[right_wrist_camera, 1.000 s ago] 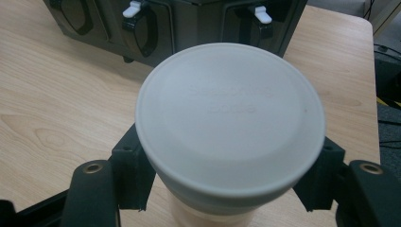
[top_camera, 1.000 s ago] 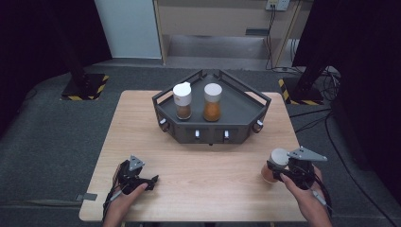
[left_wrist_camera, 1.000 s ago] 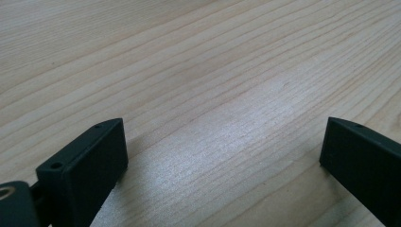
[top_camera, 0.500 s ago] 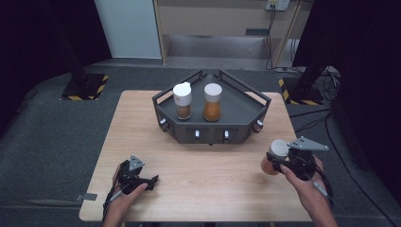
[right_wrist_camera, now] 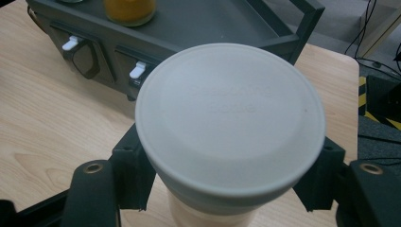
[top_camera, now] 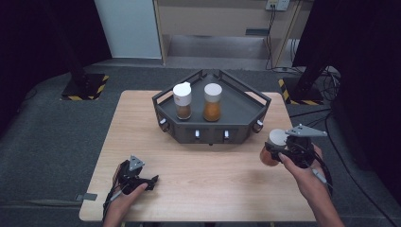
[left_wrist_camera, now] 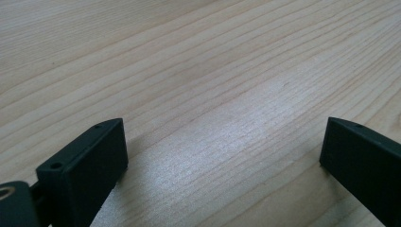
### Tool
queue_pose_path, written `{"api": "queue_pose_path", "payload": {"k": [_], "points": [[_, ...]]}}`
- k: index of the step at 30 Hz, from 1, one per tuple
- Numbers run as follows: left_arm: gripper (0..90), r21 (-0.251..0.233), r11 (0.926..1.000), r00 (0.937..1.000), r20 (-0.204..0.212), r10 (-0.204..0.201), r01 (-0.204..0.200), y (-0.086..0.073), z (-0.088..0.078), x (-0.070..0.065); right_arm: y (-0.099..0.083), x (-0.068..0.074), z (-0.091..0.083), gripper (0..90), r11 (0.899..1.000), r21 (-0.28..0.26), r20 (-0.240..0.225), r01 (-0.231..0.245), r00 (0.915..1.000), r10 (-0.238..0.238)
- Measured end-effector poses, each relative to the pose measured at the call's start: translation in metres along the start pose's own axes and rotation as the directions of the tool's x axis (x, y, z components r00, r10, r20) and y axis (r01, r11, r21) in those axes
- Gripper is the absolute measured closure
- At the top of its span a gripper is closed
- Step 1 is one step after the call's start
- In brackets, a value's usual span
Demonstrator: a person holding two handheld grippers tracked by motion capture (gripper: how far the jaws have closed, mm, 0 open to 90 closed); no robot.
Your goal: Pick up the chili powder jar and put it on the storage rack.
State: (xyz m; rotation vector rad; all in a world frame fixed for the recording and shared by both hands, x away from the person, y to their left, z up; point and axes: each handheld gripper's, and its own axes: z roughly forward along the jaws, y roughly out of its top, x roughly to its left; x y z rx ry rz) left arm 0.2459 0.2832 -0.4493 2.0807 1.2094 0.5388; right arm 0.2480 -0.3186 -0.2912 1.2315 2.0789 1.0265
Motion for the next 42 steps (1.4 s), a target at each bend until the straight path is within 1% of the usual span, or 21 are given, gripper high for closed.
{"api": "queue_pose_path", "payload": {"k": [8, 10, 13, 20, 29, 42], "points": [[0.1, 0.0, 1.0, 1.0, 0.0, 0.0, 0.0, 0.0, 0.0, 0.0, 0.014, -0.001, 0.004, 34.6, 1.0, 0.001, -0.002, 0.0, 1.0, 0.0], [0.1, 0.0, 1.0, 1.0, 0.0, 0.0, 0.0, 0.0, 0.0, 0.0, 0.017, -0.001, 0.005, 34.6, 1.0, 0.002, -0.001, -0.008, 1.0, 0.008], [0.1, 0.0, 1.0, 1.0, 0.0, 0.0, 0.0, 0.0, 0.0, 0.0, 0.022, -0.001, 0.007, 34.6, 1.0, -0.001, -0.005, -0.009, 0.9999, 0.009], [0.1, 0.0, 1.0, 1.0, -0.001, -0.001, 0.001, 0.0, 0.0, 0.0, 0.039, 0.001, 0.01, 34.6, 1.0, -0.007, -0.005, 0.01, 0.9999, -0.01], [0.0, 0.0, 1.0, 1.0, -0.001, -0.001, 0.001, 0.0, 0.0, 0.0, 0.057, 0.001, 0.015, 34.6, 1.0, -0.012, -0.007, 0.011, 0.9999, -0.011], [0.1, 0.0, 1.0, 1.0, -0.002, -0.002, 0.002, 0.0, 0.0, -0.001, 0.085, 0.004, 0.021, 34.6, 0.999, -0.028, -0.016, 0.028, 0.9995, -0.029]]}}
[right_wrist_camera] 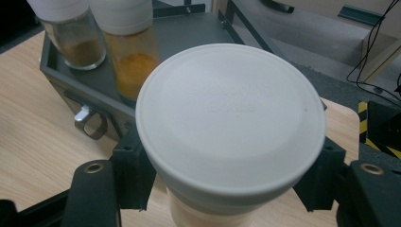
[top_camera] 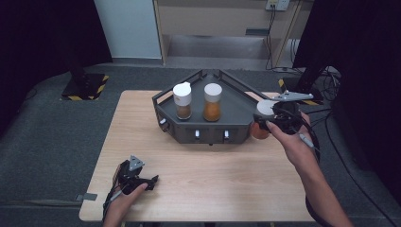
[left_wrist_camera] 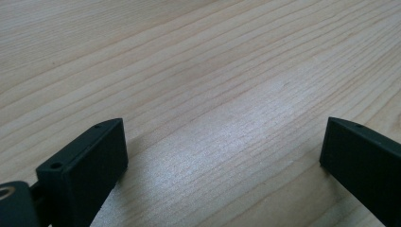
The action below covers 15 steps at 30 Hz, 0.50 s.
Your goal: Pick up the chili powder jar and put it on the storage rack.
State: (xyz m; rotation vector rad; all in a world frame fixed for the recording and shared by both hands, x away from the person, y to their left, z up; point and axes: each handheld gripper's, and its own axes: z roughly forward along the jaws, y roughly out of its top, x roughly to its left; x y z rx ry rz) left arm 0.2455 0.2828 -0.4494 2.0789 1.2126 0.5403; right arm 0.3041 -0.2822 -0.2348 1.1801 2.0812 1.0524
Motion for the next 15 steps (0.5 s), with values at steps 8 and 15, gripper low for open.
{"api": "queue_pose_path", "payload": {"k": [8, 15], "points": [[0.1, -0.001, 1.0, 1.0, 0.0, -0.001, 0.001, 0.0, 0.0, 0.0, 0.016, 0.003, 0.007, 34.6, 1.0, -0.004, -0.006, 0.006, 1.0, -0.006], [0.1, -0.001, 1.0, 1.0, 0.0, -0.001, 0.001, 0.0, 0.0, 0.0, 0.026, 0.007, 0.013, 34.6, 1.0, -0.003, -0.008, 0.013, 0.9999, -0.013]]}}
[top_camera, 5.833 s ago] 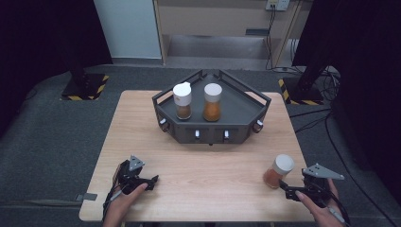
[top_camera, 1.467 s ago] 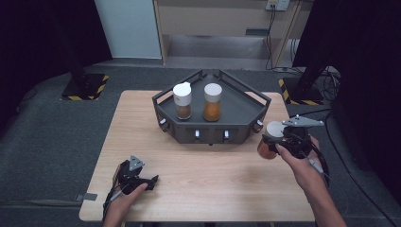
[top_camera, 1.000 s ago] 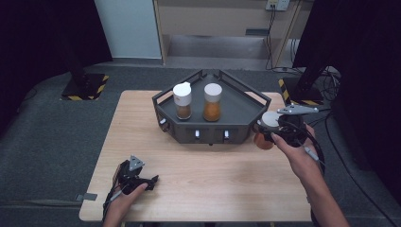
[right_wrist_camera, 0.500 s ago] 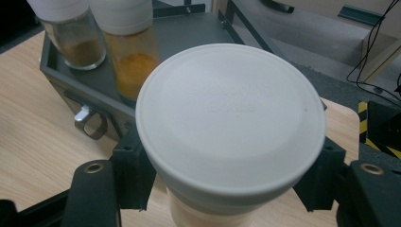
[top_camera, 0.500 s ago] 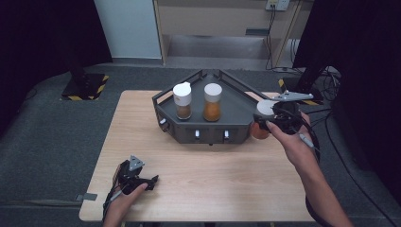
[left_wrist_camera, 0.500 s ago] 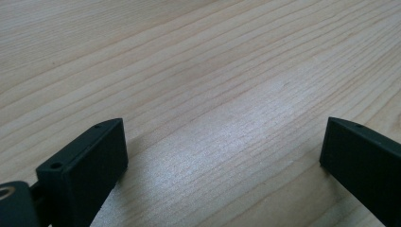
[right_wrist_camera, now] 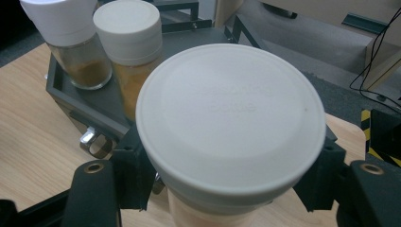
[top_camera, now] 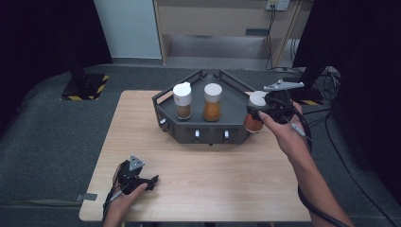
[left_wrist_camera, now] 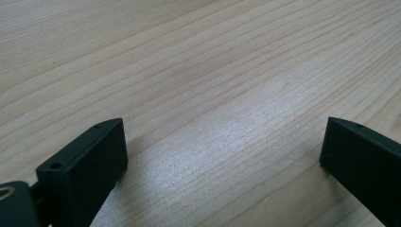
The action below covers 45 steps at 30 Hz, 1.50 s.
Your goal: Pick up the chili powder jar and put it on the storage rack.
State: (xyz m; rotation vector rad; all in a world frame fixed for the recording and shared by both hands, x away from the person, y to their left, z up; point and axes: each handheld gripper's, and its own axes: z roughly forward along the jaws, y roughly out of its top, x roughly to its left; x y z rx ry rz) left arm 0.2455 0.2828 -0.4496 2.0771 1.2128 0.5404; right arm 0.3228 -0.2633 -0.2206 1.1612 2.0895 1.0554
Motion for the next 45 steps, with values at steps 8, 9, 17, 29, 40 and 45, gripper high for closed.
{"api": "queue_pose_path", "payload": {"k": [8, 9, 17, 29, 40, 45], "points": [[0.1, 0.0, 1.0, 1.0, 0.0, 0.0, 0.0, 0.0, 0.0, 0.0, 0.009, -0.002, 0.007, 34.6, 1.0, -0.004, 0.004, -0.016, 0.9999, 0.016], [0.1, 0.0, 1.0, 1.0, 0.0, 0.0, 0.0, 0.0, 0.0, 0.0, 0.011, -0.004, 0.01, 34.6, 1.0, -0.005, 0.003, -0.021, 0.9998, 0.021], [0.1, 0.0, 1.0, 1.0, 0.0, 0.0, 0.0, 0.0, 0.0, 0.0, 0.024, -0.001, 0.019, 34.6, 1.0, -0.001, 0.012, -0.011, 0.9999, 0.011], [0.1, 0.001, 1.0, 1.0, 0.0, 0.0, 0.0, 0.0, 0.0, 0.0, 0.037, 0.006, 0.035, 34.6, 1.0, 0.006, 0.014, 0.0, 0.9999, 0.0], [0.1, 0.001, 1.0, 1.0, 0.0, 0.0, 0.0, 0.0, 0.0, 0.0, 0.047, 0.007, 0.047, 34.6, 1.0, 0.003, 0.012, -0.001, 0.9999, 0.001], [0.1, 0.001, 1.0, 1.0, 0.0, 0.0, 0.0, 0.0, 0.0, 0.0, 0.051, 0.009, 0.051, 34.6, 1.0, 0.008, 0.012, 0.003, 0.9999, -0.003]]}}
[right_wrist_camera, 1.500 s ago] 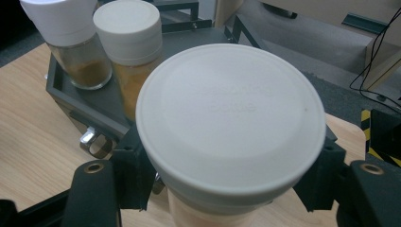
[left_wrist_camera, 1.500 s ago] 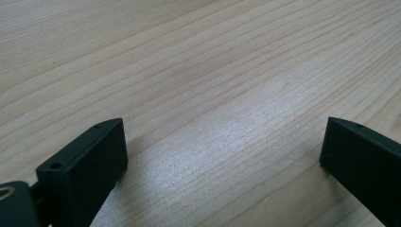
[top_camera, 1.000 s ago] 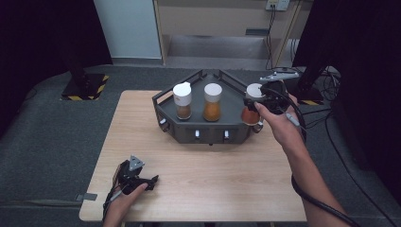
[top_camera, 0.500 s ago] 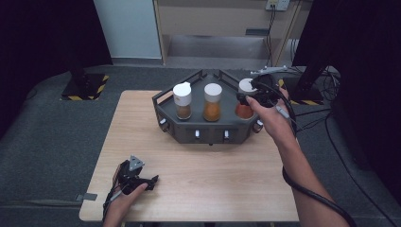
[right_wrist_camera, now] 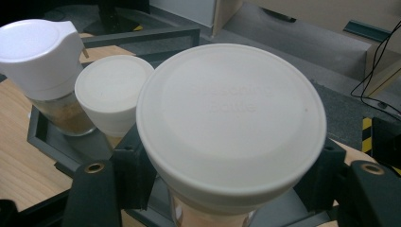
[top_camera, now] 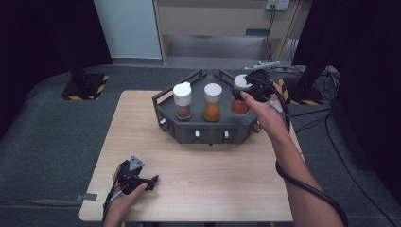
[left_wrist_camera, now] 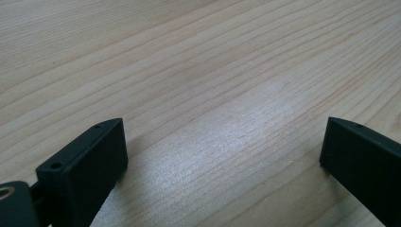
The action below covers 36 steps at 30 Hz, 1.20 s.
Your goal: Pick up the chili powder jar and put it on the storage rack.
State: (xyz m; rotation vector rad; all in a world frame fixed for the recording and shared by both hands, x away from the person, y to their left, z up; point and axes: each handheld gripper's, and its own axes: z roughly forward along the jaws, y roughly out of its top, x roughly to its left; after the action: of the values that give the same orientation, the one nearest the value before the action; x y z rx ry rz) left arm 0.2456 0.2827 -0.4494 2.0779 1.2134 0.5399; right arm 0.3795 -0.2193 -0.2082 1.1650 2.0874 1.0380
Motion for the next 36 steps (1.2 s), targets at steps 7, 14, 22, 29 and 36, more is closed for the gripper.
{"api": "queue_pose_path", "payload": {"k": [7, 14, 22, 29, 36], "points": [[0.1, 0.0, 1.0, 1.0, 0.0, 0.0, 0.0, 0.0, 0.0, 0.0, 0.003, 0.002, 0.006, 34.6, 1.0, 0.006, -0.001, 0.001, 1.0, -0.001], [0.1, 0.0, 1.0, 1.0, 0.0, 0.0, 0.0, 0.0, 0.0, 0.0, 0.004, -0.001, 0.012, 34.6, 1.0, 0.011, 0.005, -0.008, 1.0, 0.008], [0.0, 0.0, 1.0, 1.0, 0.0, 0.0, 0.0, 0.0, 0.0, 0.0, 0.003, -0.005, 0.017, 34.6, 1.0, 0.005, 0.009, -0.025, 0.9996, 0.025], [0.1, 0.0, 1.0, 1.0, 0.0, 0.0, 0.0, 0.0, 0.0, 0.0, 0.001, -0.008, 0.022, 34.6, 0.999, 0.011, 0.008, -0.033, 0.9994, 0.033], [0.0, 0.0, 1.0, 1.0, 0.0, 0.0, 0.0, 0.0, 0.0, 0.0, -0.003, -0.009, 0.026, 34.6, 0.999, 0.017, 0.008, -0.041, 0.9991, 0.041]]}}
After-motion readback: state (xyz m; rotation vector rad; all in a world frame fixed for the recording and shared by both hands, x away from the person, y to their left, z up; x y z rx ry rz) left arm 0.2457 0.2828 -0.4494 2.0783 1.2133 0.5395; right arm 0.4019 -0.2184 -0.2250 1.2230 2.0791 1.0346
